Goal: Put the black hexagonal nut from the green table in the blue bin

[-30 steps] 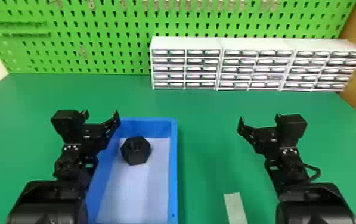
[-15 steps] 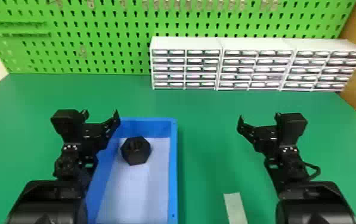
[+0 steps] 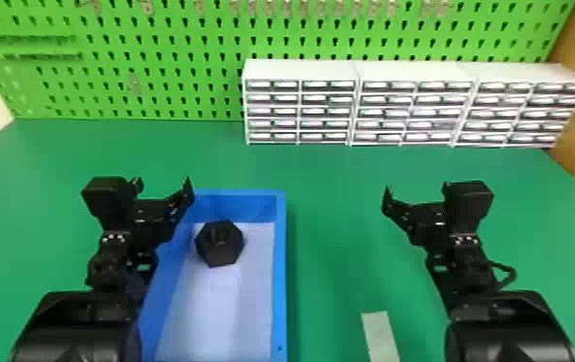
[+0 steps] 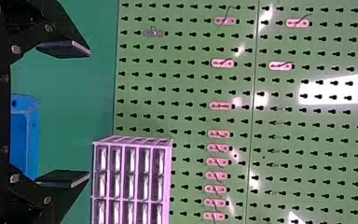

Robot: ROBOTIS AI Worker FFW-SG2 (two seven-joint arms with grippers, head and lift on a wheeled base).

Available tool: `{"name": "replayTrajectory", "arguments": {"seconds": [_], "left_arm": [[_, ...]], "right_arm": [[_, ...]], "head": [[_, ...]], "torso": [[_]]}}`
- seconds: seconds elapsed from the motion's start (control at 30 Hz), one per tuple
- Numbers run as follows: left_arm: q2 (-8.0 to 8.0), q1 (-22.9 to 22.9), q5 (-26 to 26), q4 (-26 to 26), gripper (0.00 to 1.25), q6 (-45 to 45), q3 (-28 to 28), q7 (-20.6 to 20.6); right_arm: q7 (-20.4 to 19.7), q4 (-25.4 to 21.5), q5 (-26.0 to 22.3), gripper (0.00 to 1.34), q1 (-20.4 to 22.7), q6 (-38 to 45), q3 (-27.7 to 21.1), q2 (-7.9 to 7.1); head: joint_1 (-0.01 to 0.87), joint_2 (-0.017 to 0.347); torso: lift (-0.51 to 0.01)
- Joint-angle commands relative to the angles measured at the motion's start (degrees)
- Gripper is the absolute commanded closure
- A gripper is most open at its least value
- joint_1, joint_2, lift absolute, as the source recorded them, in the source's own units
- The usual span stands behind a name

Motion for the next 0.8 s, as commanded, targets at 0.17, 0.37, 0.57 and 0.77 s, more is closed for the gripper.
{"name": "replayTrajectory", "arguments": {"seconds": [0.17,0.37,0.57,0.77], "left_arm": [[0.00,-0.1,-0.1,0.1,0.34,0.0,-0.1,0.0],[0.00,-0.1,-0.1,0.0,0.34,0.0,-0.2,0.0],[0.00,0.0,0.0,0.0,0.34,-0.1,-0.2,0.0],[0.00,0.0,0.0,0.1,0.34,-0.1,-0.3,0.0]], "right_arm": [[0.0,0.0,-0.9,0.11,0.0,0.0,-0.3,-0.08],[0.0,0.1,-1.4,0.11,0.1,0.0,-0.6,0.10],[0.0,0.1,-1.6,0.11,0.2,-0.1,-0.7,0.10],[0.0,0.1,-1.7,0.11,0.3,-0.1,-0.7,0.10]], "head": [[0.686,0.051],[0.686,0.051],[0.686,0.051],[0.686,0.051]], "torso": [[-0.096],[-0.096],[-0.096],[-0.096]]}}
